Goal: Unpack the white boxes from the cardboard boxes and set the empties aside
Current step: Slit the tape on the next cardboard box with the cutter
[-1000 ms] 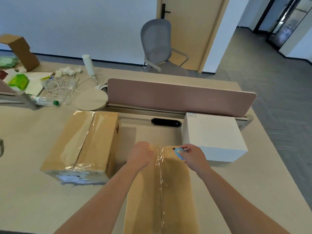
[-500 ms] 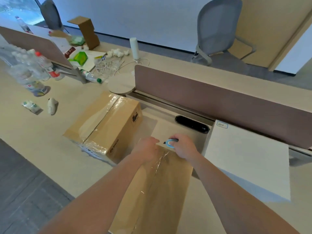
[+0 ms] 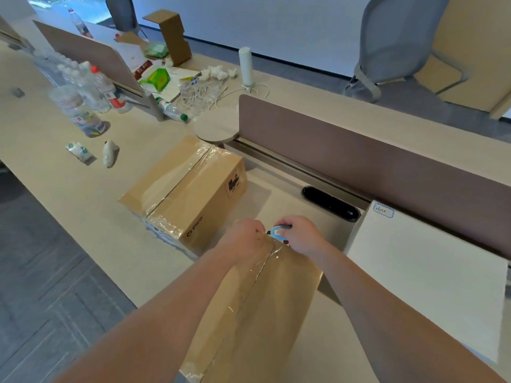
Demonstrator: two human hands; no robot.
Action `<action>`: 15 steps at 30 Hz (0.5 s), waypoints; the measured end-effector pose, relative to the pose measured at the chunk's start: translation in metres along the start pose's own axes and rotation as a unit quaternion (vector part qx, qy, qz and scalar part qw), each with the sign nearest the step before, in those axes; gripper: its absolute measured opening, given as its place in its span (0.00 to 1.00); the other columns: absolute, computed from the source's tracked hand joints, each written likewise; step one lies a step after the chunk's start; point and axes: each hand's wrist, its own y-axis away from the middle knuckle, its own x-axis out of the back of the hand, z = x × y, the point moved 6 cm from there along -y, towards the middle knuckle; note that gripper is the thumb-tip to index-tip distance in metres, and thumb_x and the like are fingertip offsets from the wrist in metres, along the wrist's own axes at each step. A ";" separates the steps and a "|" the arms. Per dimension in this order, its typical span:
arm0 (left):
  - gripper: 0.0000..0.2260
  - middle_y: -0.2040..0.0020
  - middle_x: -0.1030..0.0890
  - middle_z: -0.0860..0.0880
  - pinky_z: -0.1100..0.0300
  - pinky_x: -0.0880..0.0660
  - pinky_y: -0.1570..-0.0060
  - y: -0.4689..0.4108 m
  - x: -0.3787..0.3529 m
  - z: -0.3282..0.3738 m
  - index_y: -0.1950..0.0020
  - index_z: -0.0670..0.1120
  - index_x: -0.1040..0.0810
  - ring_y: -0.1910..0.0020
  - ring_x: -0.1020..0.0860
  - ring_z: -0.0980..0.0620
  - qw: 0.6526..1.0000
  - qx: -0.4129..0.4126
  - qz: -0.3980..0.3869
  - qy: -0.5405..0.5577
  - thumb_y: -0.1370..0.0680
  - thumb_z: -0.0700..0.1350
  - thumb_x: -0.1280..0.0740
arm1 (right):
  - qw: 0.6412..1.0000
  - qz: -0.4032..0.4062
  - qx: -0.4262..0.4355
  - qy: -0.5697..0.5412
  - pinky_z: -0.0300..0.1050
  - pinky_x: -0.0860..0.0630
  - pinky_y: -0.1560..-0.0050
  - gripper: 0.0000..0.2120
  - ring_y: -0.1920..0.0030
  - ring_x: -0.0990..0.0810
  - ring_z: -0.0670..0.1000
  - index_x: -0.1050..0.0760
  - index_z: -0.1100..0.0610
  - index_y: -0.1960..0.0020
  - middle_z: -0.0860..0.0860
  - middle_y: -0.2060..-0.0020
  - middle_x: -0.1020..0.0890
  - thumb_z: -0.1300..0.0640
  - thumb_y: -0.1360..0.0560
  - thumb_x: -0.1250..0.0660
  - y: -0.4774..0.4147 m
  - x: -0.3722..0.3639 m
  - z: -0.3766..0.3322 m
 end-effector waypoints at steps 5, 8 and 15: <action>0.14 0.38 0.23 0.51 0.55 0.28 0.38 -0.002 -0.003 -0.002 0.37 0.51 0.23 0.40 0.24 0.49 1.000 0.007 -0.004 0.014 0.22 0.44 0.36 | 1.000 -0.001 -0.003 -0.006 0.48 0.20 0.44 0.08 0.48 0.20 0.50 0.19 0.54 0.43 0.49 0.49 0.18 0.61 0.20 0.35 0.005 0.004 0.001; 0.14 0.39 0.23 0.51 0.52 0.28 0.36 -0.005 -0.003 -0.002 0.37 0.51 0.23 0.41 0.24 0.49 1.000 0.013 -0.004 0.018 0.23 0.44 0.36 | 1.000 -0.003 -0.004 -0.015 0.46 0.20 0.46 0.08 0.49 0.20 0.49 0.19 0.53 0.44 0.49 0.49 0.18 0.61 0.19 0.35 0.005 0.004 0.000; 0.14 0.39 0.24 0.51 0.47 0.32 0.33 -0.006 -0.004 -0.002 0.37 0.51 0.23 0.38 0.27 0.49 1.000 0.012 0.001 0.023 0.23 0.46 0.35 | 0.996 -0.028 0.029 0.074 0.42 0.23 0.44 0.09 0.46 0.20 0.49 0.20 0.53 0.42 0.47 0.47 0.18 0.60 0.19 0.36 0.003 0.005 -0.013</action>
